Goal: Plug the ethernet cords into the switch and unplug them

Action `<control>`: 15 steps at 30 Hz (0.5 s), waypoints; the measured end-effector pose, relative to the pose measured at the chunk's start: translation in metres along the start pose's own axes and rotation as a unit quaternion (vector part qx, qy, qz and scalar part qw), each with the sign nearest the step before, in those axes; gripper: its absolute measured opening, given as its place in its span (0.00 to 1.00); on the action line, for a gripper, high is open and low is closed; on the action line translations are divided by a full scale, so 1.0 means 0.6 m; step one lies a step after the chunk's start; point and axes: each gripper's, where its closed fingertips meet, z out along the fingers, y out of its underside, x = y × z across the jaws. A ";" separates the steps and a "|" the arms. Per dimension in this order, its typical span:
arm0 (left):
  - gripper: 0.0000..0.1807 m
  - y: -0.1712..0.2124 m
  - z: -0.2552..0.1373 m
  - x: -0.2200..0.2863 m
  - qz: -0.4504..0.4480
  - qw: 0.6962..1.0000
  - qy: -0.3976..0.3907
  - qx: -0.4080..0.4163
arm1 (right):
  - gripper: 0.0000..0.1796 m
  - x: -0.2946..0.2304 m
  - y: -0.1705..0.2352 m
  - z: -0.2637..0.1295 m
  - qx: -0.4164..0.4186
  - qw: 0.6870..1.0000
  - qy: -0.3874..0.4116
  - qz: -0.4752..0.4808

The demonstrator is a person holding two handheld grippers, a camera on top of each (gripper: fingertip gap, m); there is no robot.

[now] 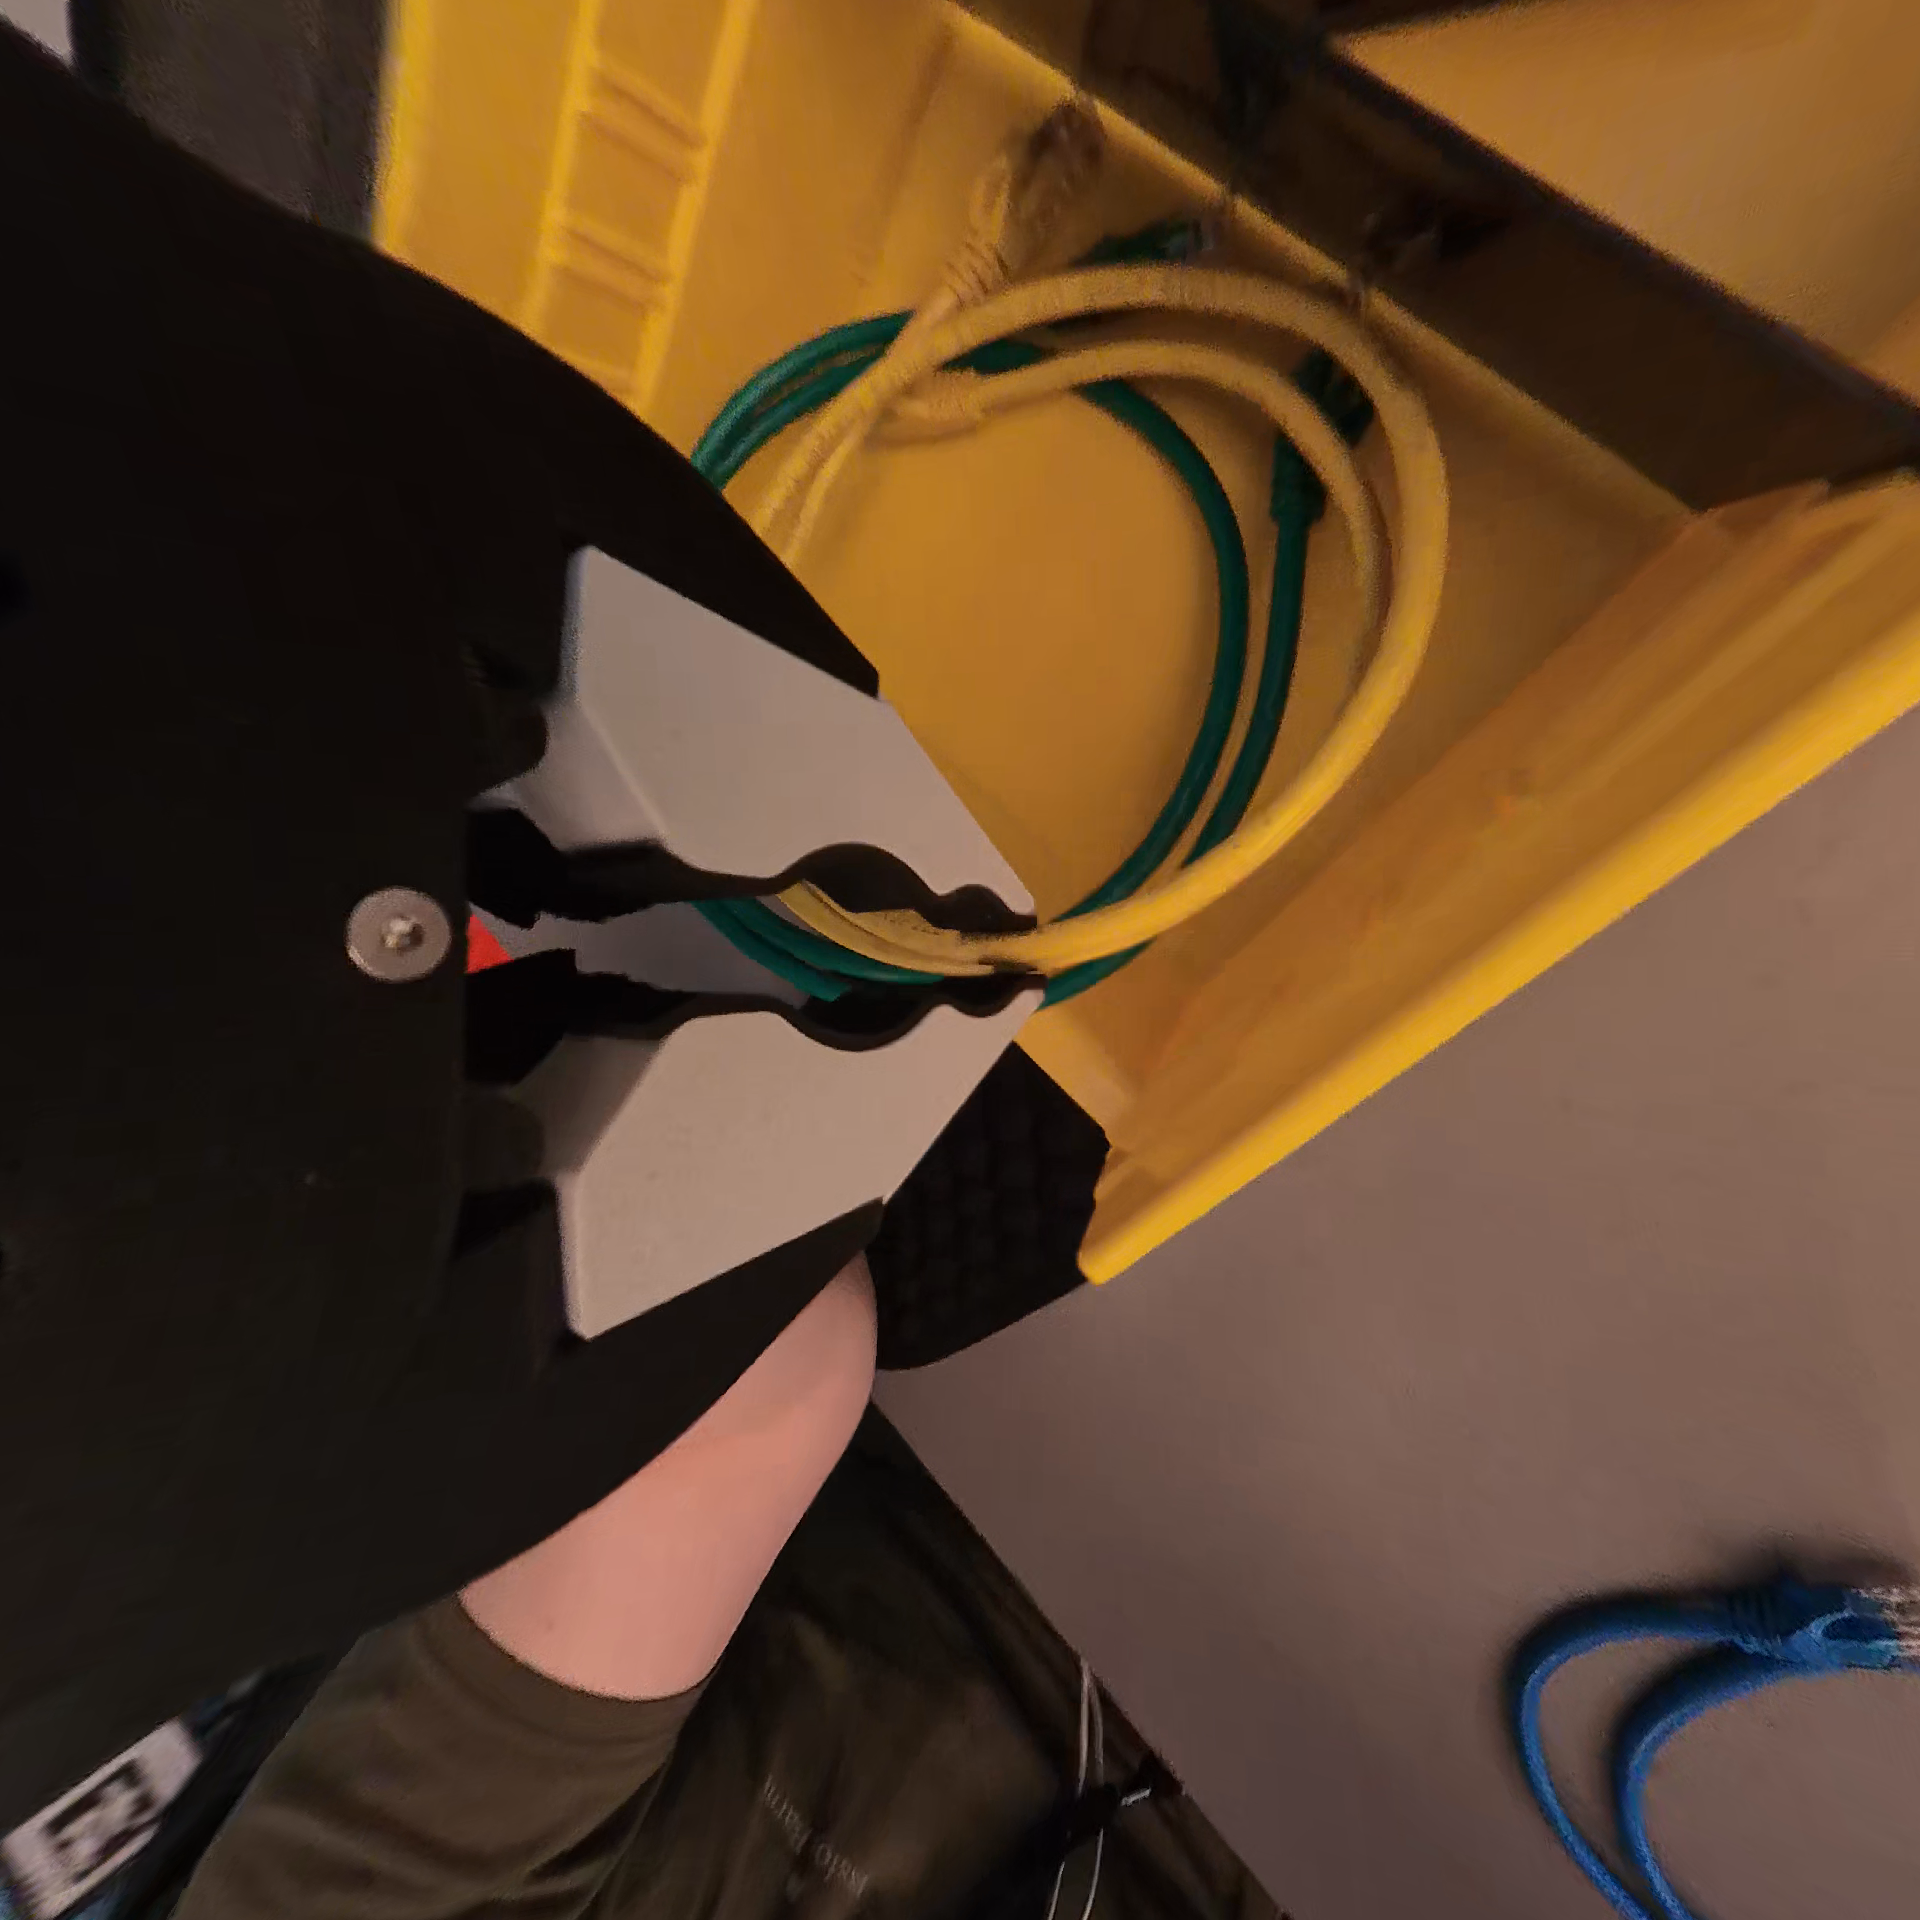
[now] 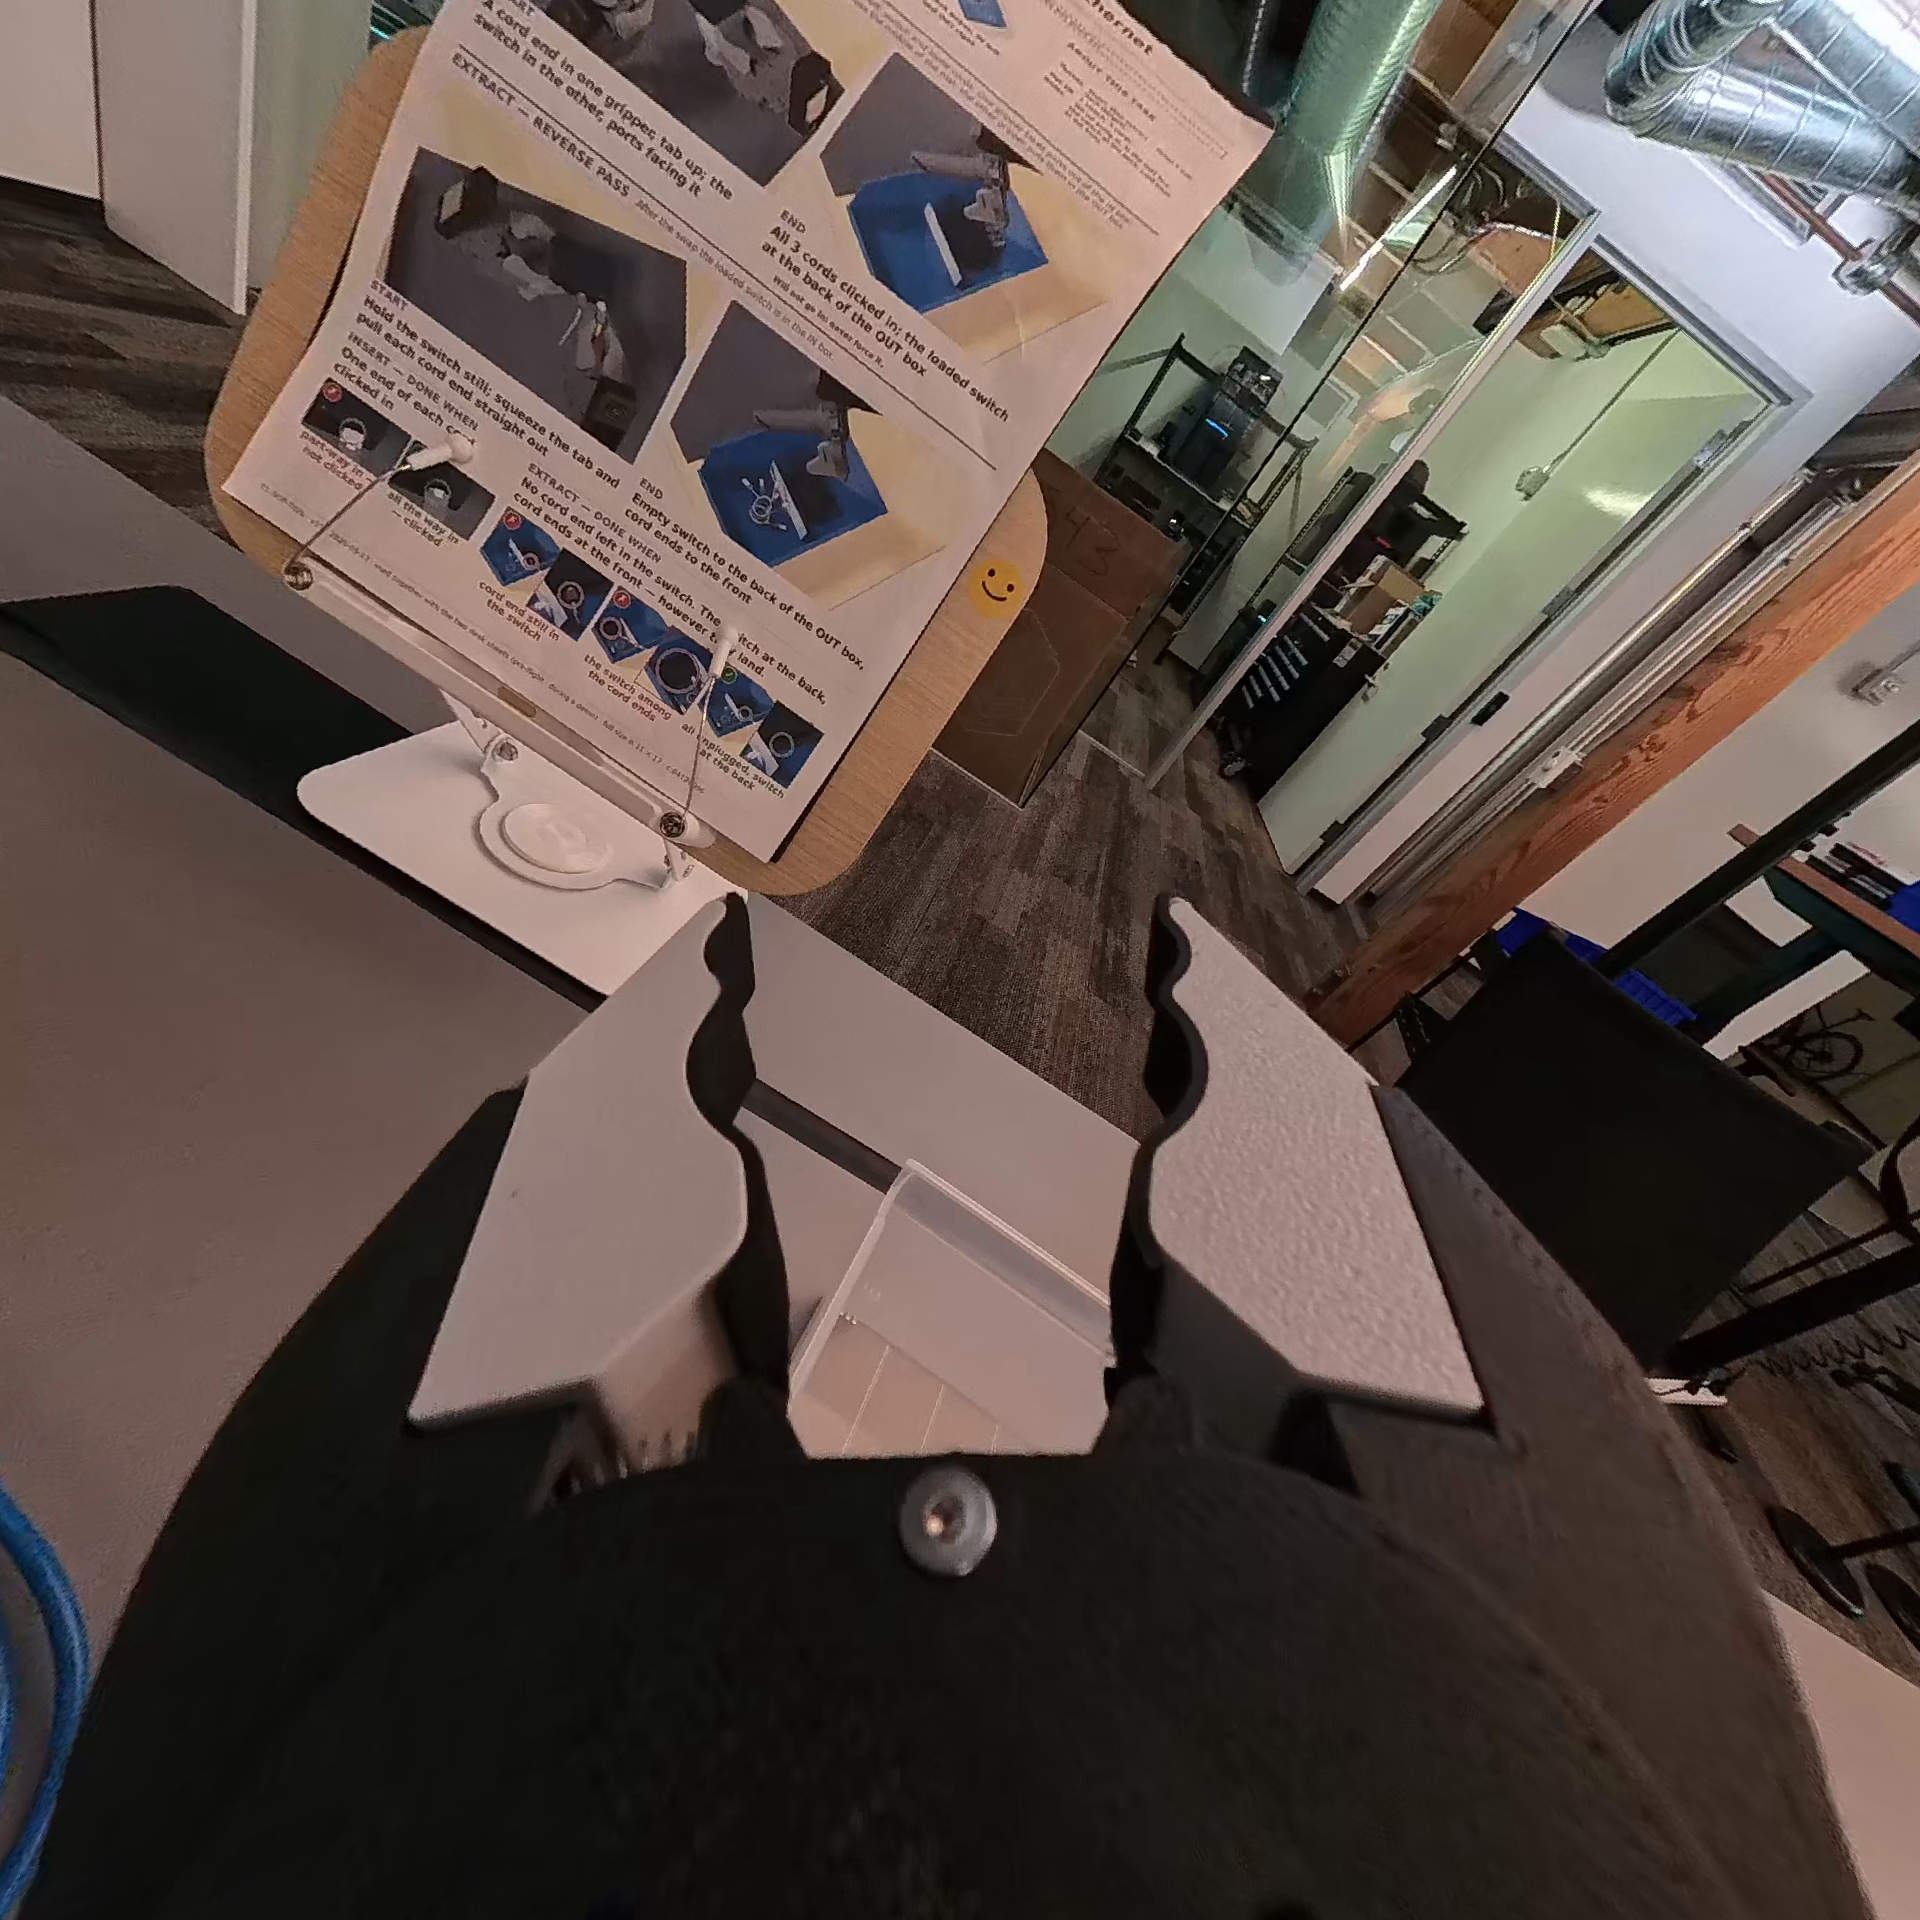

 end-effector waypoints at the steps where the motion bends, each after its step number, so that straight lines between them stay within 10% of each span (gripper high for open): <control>1: 0.02 0.000 -0.012 -0.004 -0.006 1.000 -0.017 0.014 | 0.42 0.000 0.001 0.000 -0.001 1.000 0.000 0.000; 9: 0.02 -0.027 -0.242 -0.017 -0.090 0.914 -0.234 0.319 | 0.42 0.005 0.003 -0.001 -0.003 1.000 0.001 0.003; 15: 0.02 -0.143 -0.301 0.204 0.124 0.851 -0.218 0.461 | 0.42 0.002 0.001 -0.001 -0.001 1.000 -0.001 0.000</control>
